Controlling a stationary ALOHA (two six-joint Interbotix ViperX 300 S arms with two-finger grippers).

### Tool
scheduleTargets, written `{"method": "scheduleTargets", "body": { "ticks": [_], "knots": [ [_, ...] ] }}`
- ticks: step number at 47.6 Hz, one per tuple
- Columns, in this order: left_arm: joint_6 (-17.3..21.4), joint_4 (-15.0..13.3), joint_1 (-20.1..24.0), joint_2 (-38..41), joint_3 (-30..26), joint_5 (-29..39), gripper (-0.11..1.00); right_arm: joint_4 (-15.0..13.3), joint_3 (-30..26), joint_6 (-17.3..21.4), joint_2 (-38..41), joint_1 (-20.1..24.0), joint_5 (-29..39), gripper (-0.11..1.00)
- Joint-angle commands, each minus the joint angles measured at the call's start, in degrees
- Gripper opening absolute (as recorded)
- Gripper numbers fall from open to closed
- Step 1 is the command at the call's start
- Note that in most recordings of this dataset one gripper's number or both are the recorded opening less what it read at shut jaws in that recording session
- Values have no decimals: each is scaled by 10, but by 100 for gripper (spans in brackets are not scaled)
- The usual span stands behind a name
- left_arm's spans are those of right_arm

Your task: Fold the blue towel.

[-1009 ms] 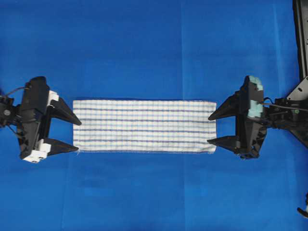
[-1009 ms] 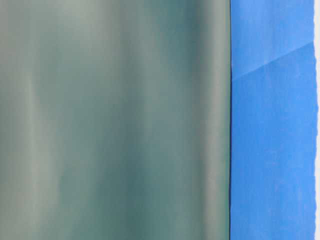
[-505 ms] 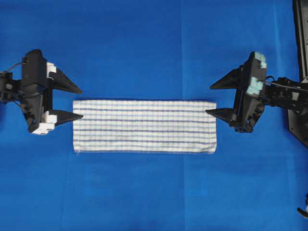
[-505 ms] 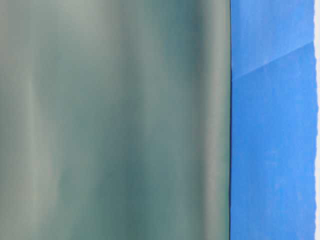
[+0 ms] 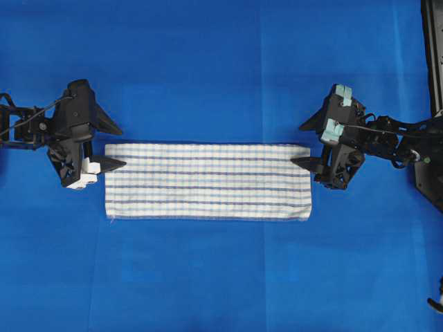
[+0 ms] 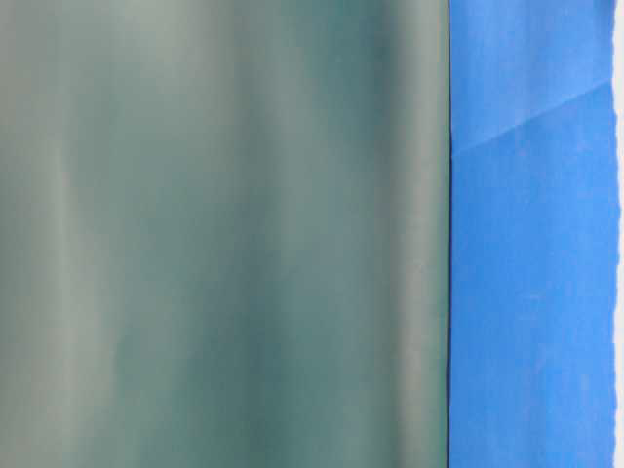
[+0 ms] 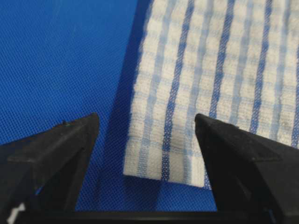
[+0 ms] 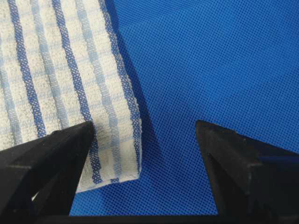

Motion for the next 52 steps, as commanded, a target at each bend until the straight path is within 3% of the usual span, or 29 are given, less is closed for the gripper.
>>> {"method": "scheduleTargets", "body": {
  "ticks": [1,5,12,16,22,36,52],
  "knots": [
    [-1,0,2,-3,-5,-5,74,2,-6,1,-4,-1,-4,77],
    [-1,1,2,-2,-6,-2,56,2,-7,1,-4,-1,-4,65],
    [-2,0,2,-3,-6,12,16,2,-6,1,-4,3,-1,27],
    [-2,0,-1,-3,-8,21,1,2,-7,1,-4,7,-1,8],
    [-2,1,-3,-4,-12,28,1,2,-9,1,-6,10,-1,-5],
    [-6,0,-4,-66,-37,98,1,2,-9,-1,-52,9,10,-5],
    [-10,0,-27,-202,-65,197,1,-1,-5,-4,-210,9,84,-5]
  ]
}}
